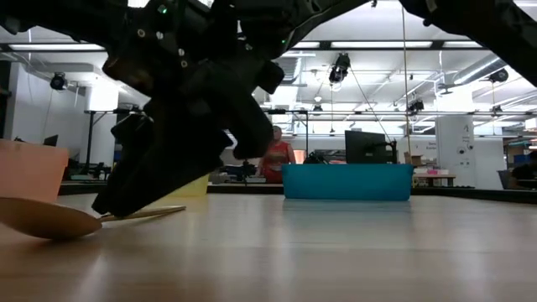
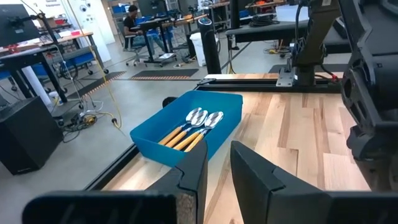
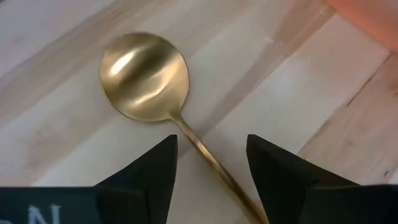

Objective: Sort silverware by color (type)
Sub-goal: Put the gold spoon into the yellow bin

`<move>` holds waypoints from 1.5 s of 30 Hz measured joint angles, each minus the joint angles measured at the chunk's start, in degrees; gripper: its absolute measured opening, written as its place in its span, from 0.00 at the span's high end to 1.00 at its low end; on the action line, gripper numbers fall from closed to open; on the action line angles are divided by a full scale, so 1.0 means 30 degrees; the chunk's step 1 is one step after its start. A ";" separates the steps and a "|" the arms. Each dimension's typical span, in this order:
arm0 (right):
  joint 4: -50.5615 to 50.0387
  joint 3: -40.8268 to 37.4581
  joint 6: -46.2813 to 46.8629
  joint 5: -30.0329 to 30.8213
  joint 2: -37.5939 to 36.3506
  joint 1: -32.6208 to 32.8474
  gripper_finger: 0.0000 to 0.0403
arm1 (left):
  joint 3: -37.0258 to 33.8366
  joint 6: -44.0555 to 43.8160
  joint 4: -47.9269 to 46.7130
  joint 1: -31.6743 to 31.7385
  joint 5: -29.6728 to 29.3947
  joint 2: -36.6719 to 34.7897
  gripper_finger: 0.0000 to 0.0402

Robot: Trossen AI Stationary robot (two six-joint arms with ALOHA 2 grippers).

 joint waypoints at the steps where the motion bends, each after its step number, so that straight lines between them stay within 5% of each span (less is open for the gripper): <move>1: 0.0015 0.0000 -0.0211 0.0005 0.0046 0.0000 0.54 | -0.0005 0.0000 0.0004 0.0000 0.0007 0.0000 0.87; 15: 0.0097 -0.0180 -0.1133 0.0577 0.0565 -0.0131 0.64 | -0.0005 -0.0008 0.0069 0.0000 0.0004 -0.0007 0.87; 30: 0.0031 -0.0222 -0.1514 0.0988 0.0531 -0.0124 0.96 | -0.0005 -0.0503 0.0066 0.0000 0.0007 -0.0007 0.87; 45: -0.1962 -0.0357 -0.1113 0.1391 -0.0910 -0.0146 0.97 | -0.0005 -0.0508 0.0063 -0.0005 0.0005 -0.0007 0.87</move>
